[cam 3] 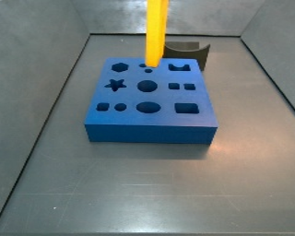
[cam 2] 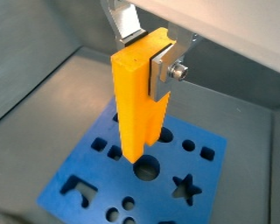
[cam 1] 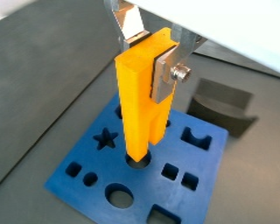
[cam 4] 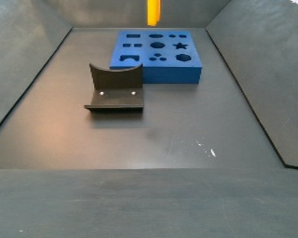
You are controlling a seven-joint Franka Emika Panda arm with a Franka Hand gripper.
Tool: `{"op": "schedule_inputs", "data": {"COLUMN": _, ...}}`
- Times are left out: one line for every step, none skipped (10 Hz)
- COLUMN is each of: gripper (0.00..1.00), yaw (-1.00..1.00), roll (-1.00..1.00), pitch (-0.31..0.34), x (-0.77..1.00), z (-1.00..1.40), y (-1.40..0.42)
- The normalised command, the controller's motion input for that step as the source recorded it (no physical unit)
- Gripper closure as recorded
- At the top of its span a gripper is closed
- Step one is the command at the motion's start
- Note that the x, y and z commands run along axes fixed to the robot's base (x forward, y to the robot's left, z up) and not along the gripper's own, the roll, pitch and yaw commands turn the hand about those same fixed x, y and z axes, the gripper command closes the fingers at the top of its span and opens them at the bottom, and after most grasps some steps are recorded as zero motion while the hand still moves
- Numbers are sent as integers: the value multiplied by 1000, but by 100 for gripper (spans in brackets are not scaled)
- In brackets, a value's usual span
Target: Insert the double-square object.
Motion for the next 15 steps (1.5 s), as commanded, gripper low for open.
{"op": "schedule_inputs", "data": {"gripper": 100, "yaw": -971, "roll": -14, "pitch": 0, "x": 117, "z": 0, "y": 0}}
{"op": "schedule_inputs", "data": {"gripper": 100, "yaw": -911, "roll": 0, "pitch": 0, "x": 189, "z": -31, "y": 0}}
{"op": "schedule_inputs", "data": {"gripper": 100, "yaw": -886, "roll": 0, "pitch": 0, "x": 226, "z": -80, "y": 0}}
{"op": "schedule_inputs", "data": {"gripper": 100, "yaw": -831, "roll": 0, "pitch": 0, "x": 291, "z": -109, "y": 0}}
{"op": "schedule_inputs", "data": {"gripper": 100, "yaw": -806, "roll": 17, "pitch": 0, "x": 314, "z": -166, "y": 0}}
{"op": "schedule_inputs", "data": {"gripper": 100, "yaw": -769, "roll": 77, "pitch": 0, "x": 349, "z": -251, "y": 11}}
{"op": "schedule_inputs", "data": {"gripper": 100, "yaw": -774, "roll": 116, "pitch": 0, "x": 334, "z": -283, "y": 29}}
{"op": "schedule_inputs", "data": {"gripper": 100, "yaw": -809, "roll": 126, "pitch": 0, "x": 291, "z": -266, "y": 23}}
{"op": "schedule_inputs", "data": {"gripper": 100, "yaw": -806, "roll": 100, "pitch": 0, "x": 289, "z": -206, "y": 6}}
{"op": "schedule_inputs", "data": {"gripper": 100, "yaw": -809, "roll": 69, "pitch": 0, "x": 274, "z": -131, "y": 0}}
{"op": "schedule_inputs", "data": {"gripper": 100, "yaw": -903, "roll": 0, "pitch": 0, "x": 143, "z": 0, "y": 0}}
{"op": "schedule_inputs", "data": {"gripper": 100, "yaw": -980, "roll": -74, "pitch": 0, "x": 91, "z": 71, "y": 0}}
{"op": "schedule_inputs", "data": {"gripper": 100, "yaw": -983, "roll": -80, "pitch": 0, "x": 97, "z": 31, "y": 0}}
{"op": "schedule_inputs", "data": {"gripper": 100, "yaw": -966, "roll": -101, "pitch": 0, "x": 134, "z": 0, "y": 0}}
{"op": "schedule_inputs", "data": {"gripper": 100, "yaw": -929, "roll": -93, "pitch": 0, "x": 183, "z": -103, "y": 0}}
